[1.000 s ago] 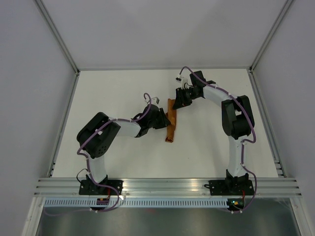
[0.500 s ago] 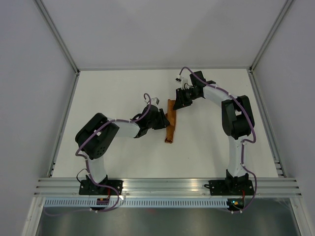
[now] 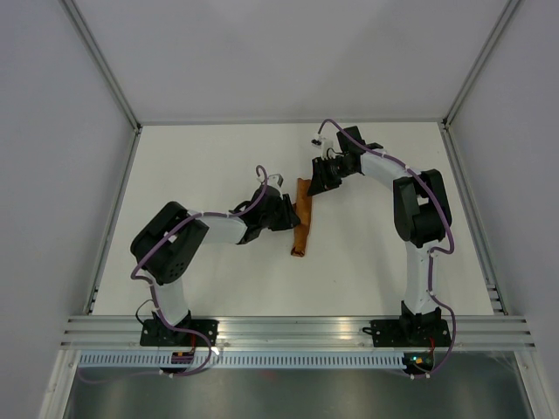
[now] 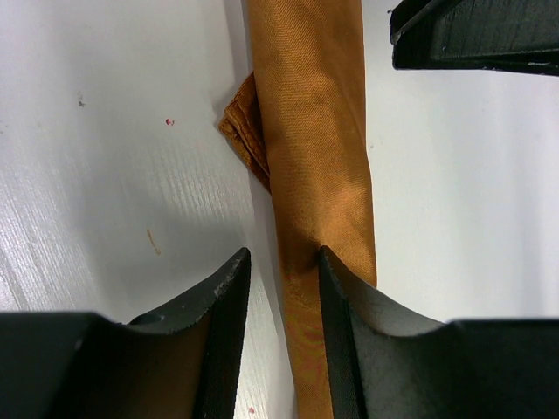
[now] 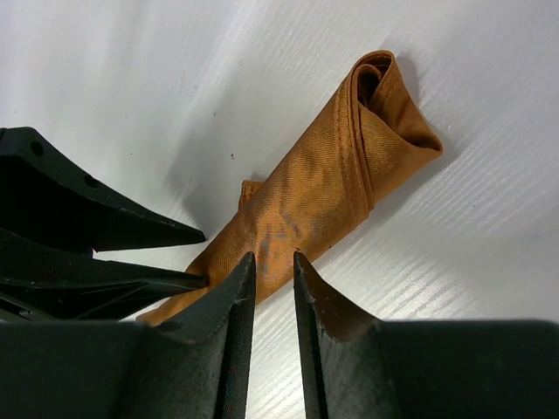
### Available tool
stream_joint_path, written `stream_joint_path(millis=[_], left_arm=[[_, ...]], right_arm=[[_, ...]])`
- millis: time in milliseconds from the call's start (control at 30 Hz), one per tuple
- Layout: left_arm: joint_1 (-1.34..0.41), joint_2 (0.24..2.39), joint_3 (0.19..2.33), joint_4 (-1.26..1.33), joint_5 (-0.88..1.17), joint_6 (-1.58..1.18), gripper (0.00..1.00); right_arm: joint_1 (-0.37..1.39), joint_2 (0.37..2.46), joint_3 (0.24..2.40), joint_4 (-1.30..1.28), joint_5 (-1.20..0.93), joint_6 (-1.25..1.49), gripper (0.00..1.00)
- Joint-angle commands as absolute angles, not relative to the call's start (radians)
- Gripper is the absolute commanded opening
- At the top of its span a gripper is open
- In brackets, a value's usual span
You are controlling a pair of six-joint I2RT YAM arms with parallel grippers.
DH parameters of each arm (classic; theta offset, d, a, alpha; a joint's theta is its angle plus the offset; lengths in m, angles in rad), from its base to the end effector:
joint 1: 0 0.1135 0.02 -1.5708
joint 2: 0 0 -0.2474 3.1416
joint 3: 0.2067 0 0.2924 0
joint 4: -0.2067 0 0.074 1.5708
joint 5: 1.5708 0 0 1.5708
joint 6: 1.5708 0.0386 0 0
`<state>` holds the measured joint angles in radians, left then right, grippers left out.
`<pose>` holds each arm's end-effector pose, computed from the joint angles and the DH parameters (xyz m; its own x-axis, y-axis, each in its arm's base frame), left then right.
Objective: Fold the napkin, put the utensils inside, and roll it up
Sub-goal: Roll the napkin at the center of the board.
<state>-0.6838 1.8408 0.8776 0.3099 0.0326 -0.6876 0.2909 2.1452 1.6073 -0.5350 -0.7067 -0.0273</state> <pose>0.3000 -0.2461 0.0828 -0.7776 -0.1846 -0.6011 0.2044 0.8298 -0.5193 0.4529 0.1618 0.1353 -0.8273 -0.2693 -0.4930 -0.5380 0.6325 0.5572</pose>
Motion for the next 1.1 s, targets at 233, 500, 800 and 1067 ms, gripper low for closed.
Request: stream_joint_path(millis=[233,500,800,1067], left_arm=[[-0.681,1.809,0.899,0.207,0.063,-0.607,0.44],[-0.681,1.781,0.925,0.215,0.074,-0.594,0.45],[-0.681,1.746,0.959,0.224,0.081,-0.578,0.46],[-0.675,1.727,0.986,0.18,0.042,-0.561,0.47]], right_arm=[[0.301,2.121,1.649,-0.538,-0.699,-0.041,0.3],[0.302,2.118,1.651,-0.546,-0.696,-0.049,0.3],[0.304,2.117,1.647,-0.549,-0.695,-0.058,0.3],[0.302,2.093,1.638,-0.549,-0.677,-0.071,0.3]])
